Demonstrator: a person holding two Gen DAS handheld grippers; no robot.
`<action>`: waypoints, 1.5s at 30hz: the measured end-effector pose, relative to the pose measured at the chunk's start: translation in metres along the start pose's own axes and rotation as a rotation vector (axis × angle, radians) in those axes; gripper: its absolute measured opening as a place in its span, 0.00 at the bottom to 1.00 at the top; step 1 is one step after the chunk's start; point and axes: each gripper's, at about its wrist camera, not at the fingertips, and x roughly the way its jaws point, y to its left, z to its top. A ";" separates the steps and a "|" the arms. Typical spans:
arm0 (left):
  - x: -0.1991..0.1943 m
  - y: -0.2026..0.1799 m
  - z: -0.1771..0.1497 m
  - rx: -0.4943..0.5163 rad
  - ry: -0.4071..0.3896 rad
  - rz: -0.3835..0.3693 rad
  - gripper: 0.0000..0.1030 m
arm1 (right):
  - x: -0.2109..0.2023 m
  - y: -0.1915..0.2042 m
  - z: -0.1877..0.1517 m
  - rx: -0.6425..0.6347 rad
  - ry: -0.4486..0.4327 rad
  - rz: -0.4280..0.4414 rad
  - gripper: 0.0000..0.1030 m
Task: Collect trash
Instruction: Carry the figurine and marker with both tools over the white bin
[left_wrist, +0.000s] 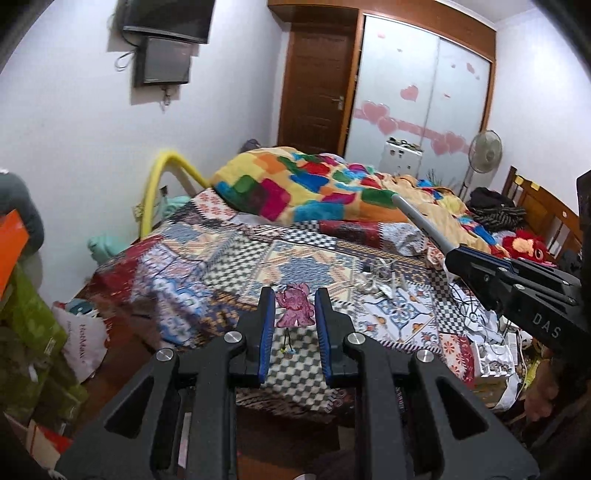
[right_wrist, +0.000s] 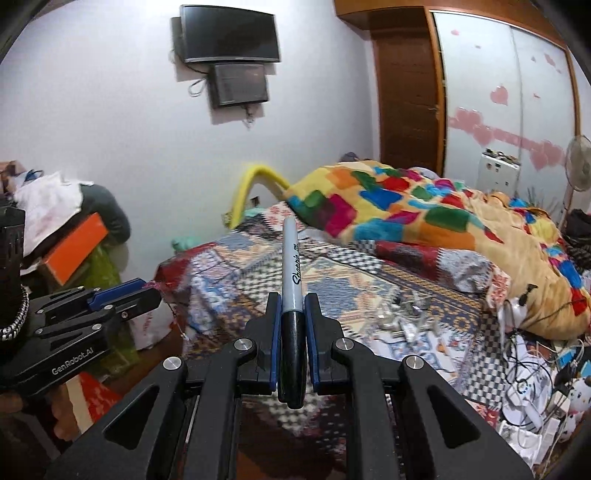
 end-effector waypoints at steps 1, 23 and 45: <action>-0.005 0.006 -0.003 -0.005 -0.002 0.011 0.20 | 0.001 0.008 -0.001 -0.008 0.003 0.012 0.11; -0.022 0.139 -0.103 -0.168 0.130 0.148 0.20 | 0.066 0.146 -0.057 -0.156 0.232 0.186 0.11; 0.082 0.223 -0.226 -0.358 0.524 0.194 0.20 | 0.212 0.194 -0.145 -0.194 0.679 0.283 0.11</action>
